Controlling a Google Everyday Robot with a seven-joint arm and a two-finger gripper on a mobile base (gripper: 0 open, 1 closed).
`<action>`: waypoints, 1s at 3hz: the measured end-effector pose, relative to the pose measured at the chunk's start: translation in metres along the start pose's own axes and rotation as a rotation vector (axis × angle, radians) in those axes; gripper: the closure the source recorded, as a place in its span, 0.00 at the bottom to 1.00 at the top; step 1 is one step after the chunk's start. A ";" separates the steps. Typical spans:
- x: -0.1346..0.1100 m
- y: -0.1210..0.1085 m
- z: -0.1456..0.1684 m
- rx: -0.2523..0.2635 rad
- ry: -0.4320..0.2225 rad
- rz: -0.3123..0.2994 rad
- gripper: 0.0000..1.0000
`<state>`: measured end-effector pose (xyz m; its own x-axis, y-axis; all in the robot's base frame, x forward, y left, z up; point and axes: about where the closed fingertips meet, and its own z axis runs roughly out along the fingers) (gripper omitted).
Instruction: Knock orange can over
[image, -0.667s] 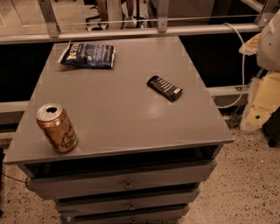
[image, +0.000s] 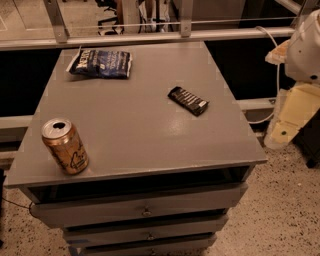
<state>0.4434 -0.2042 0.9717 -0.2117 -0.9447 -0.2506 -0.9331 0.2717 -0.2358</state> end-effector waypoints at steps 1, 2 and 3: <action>-0.040 -0.001 0.025 -0.046 -0.119 -0.004 0.00; -0.082 0.007 0.050 -0.110 -0.260 -0.016 0.00; -0.136 0.033 0.077 -0.197 -0.452 -0.019 0.00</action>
Offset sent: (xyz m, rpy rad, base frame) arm 0.0243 0.1859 -0.0489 0.5793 0.0850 0.2389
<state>0.4635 -0.0526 0.9252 -0.0871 -0.7632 -0.6403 -0.9820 0.1738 -0.0736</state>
